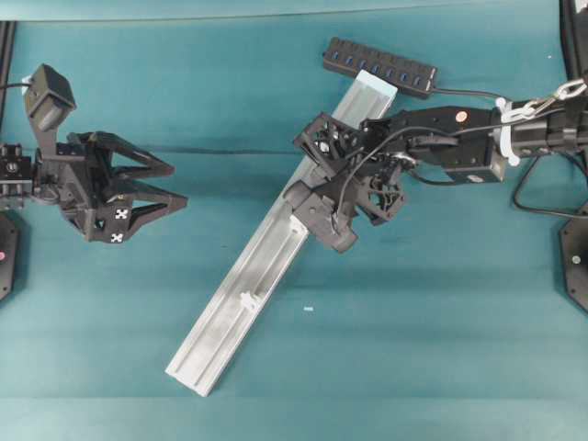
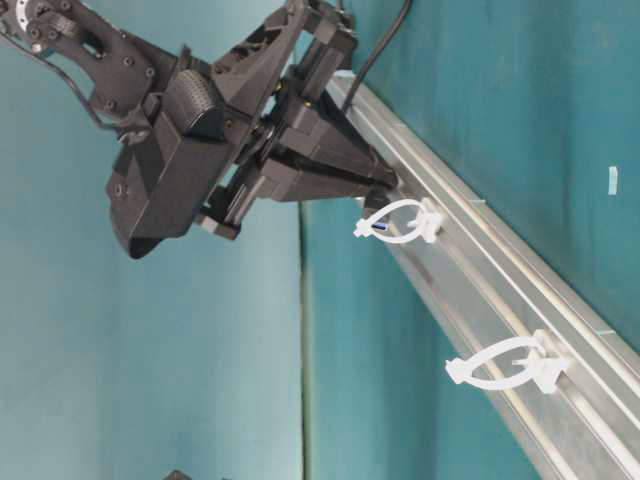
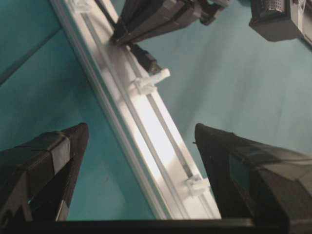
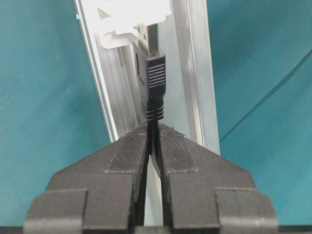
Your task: Pass the USB cable through three rings with both arms.
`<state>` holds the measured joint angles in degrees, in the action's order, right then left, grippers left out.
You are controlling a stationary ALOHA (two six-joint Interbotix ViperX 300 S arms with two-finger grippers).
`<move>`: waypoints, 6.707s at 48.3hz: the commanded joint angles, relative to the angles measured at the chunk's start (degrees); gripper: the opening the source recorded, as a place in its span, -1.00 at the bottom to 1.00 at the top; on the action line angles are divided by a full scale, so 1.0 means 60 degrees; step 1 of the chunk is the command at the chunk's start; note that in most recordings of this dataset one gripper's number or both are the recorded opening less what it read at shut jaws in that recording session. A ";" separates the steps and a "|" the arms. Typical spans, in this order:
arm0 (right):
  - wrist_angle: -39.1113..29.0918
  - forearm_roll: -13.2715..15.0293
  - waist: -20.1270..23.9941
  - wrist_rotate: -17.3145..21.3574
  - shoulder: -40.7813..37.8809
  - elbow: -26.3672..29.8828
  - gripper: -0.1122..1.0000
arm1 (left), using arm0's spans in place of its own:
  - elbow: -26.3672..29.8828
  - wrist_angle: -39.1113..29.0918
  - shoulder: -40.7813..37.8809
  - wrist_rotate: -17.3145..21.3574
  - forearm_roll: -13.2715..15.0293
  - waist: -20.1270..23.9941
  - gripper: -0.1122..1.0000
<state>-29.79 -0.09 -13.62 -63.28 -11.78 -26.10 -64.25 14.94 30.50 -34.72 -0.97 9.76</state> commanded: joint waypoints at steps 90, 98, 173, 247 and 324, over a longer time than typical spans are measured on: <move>-0.0981 0.0791 0.0967 0.0366 -0.0308 0.1099 -0.69 | 0.0161 0.0073 0.0044 0.0015 -0.0029 0.0015 0.90; -0.1274 0.0791 0.1025 0.0586 -0.0278 0.1260 -0.69 | 0.0161 0.0059 0.0059 0.0015 -0.0029 0.0000 0.90; -0.1187 -0.0015 0.1040 0.1553 -0.0117 0.1318 -0.69 | 0.2622 0.3164 -0.5845 -0.0015 -0.0029 -0.1055 0.90; -0.1157 0.0088 0.1040 0.1523 -0.0132 0.1289 -0.69 | 0.3530 0.2344 -0.6665 0.0059 -0.0029 -0.1040 -0.60; -0.0146 0.0146 0.1143 0.3882 0.1157 0.0732 0.72 | 0.2622 0.1143 -0.5215 -0.1772 -0.0029 -0.1523 -0.61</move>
<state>-31.64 0.79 -7.82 -40.69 -5.19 -22.41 -48.78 21.53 -2.55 -45.18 -0.97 1.67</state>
